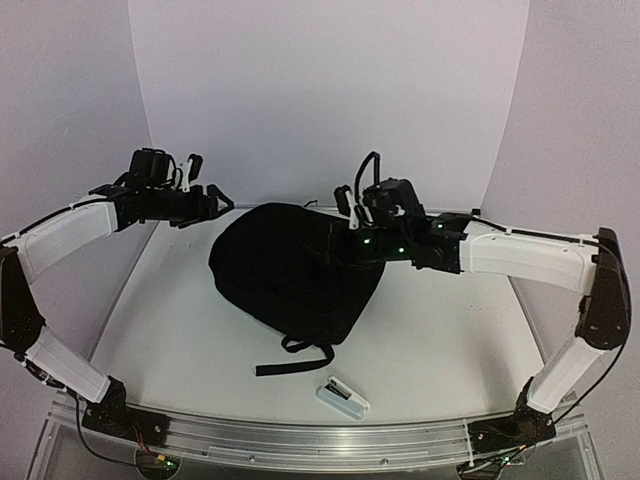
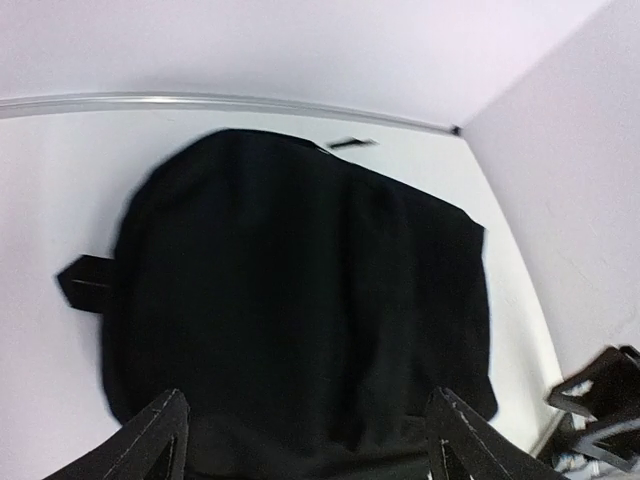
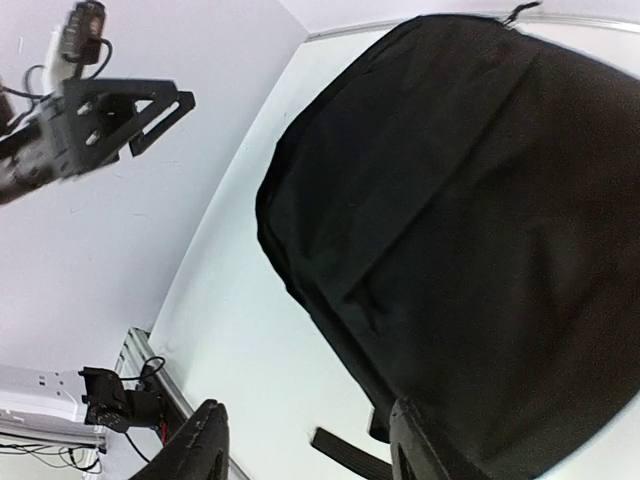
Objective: Pack the student bag
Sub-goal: Adjust the student bag at the center of the board, then unzip the student bag.
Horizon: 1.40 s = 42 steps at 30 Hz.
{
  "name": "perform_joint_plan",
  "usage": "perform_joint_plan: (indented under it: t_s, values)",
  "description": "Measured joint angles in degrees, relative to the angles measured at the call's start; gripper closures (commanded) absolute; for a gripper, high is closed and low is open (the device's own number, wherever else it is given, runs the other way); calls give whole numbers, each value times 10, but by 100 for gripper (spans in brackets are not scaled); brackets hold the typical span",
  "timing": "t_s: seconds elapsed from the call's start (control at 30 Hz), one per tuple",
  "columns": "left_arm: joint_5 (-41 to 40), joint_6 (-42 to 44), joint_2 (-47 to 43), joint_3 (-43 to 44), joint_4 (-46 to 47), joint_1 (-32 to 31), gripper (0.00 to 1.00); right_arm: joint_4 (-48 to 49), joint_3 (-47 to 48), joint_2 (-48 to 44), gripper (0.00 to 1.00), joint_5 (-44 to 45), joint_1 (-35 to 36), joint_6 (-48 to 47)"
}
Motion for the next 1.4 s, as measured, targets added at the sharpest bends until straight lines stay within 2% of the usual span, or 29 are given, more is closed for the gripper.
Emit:
perform_joint_plan:
  t_s: [0.17, 0.33, 0.83, 0.97, 1.13, 1.2, 1.4]
  values:
    - [30, -29, -6, -54, 17, -67, 22, 4, 32, 86, 57, -17, 14, -5]
    - [38, -61, -6, -104, 28, -76, 21, -3, 37, 135, 60, -11, 17, -4]
    - [53, -84, 32, -107, 53, -96, 21, 0, 91, 193, 67, 33, 17, -4]
    - [52, -86, 34, -107, 54, -99, 21, 4, 111, 212, 75, 36, 17, -5]
    - [52, -85, 44, -107, 53, -104, 19, 4, 121, 222, 96, 44, 17, -3]
    - [52, -82, 49, -107, 53, -108, 19, 4, 126, 223, 100, 48, 17, -4]
    - [43, -68, 77, -89, 44, -131, 23, 5, 128, 223, 100, 64, 17, -3]
